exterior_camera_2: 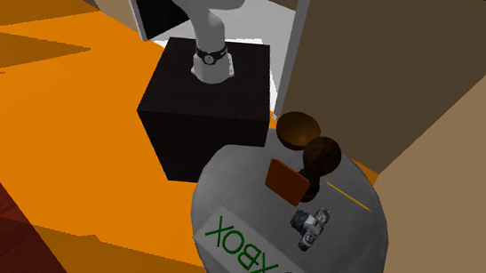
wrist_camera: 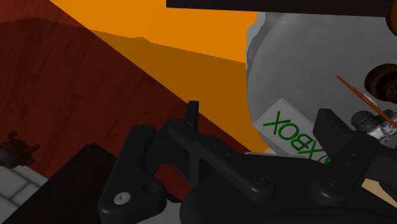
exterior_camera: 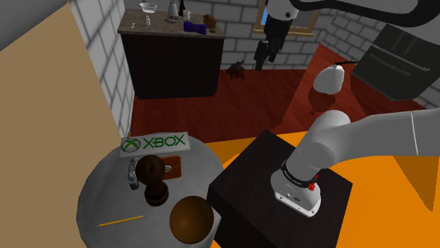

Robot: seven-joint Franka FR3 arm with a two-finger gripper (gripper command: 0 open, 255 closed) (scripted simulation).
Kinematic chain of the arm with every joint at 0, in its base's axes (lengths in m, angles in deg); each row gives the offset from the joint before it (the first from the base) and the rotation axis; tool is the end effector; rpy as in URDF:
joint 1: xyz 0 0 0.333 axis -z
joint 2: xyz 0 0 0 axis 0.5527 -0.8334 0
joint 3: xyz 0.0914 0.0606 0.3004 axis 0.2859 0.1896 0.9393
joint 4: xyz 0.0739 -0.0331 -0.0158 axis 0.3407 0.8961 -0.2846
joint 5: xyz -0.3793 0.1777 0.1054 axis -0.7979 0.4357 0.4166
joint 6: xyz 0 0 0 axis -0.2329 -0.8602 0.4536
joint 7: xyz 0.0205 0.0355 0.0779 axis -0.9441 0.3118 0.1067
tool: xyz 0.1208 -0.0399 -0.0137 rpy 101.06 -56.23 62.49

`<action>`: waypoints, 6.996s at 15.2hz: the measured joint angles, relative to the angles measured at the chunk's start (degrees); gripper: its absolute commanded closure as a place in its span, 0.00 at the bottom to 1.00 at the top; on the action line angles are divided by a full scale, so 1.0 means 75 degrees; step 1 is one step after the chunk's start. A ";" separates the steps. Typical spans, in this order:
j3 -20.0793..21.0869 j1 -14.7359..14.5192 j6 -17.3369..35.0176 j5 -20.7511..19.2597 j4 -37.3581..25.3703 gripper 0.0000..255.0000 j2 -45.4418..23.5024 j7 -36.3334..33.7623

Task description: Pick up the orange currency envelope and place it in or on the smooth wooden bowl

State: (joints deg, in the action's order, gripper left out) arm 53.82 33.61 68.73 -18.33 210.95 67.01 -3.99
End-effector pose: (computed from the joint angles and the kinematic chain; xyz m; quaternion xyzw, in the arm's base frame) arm 0.3345 -0.0311 0.5817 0.9990 0.0037 0.0114 0.0441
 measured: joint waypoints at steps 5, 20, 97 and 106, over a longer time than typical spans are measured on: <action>0.0035 -0.0251 0.0730 0.0105 0.0361 0.00 -0.0403 0.0193; 0.0256 -0.1443 0.4221 0.0604 0.1225 0.00 -0.3120 0.1404; 0.1610 -0.2888 0.6182 0.1217 -0.0682 1.00 -0.7099 0.3120; 0.1896 -0.3160 0.5663 0.1505 -0.0012 1.00 -0.5865 0.2738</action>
State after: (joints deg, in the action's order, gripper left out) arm 68.04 9.90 111.21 -7.04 210.86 23.02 16.54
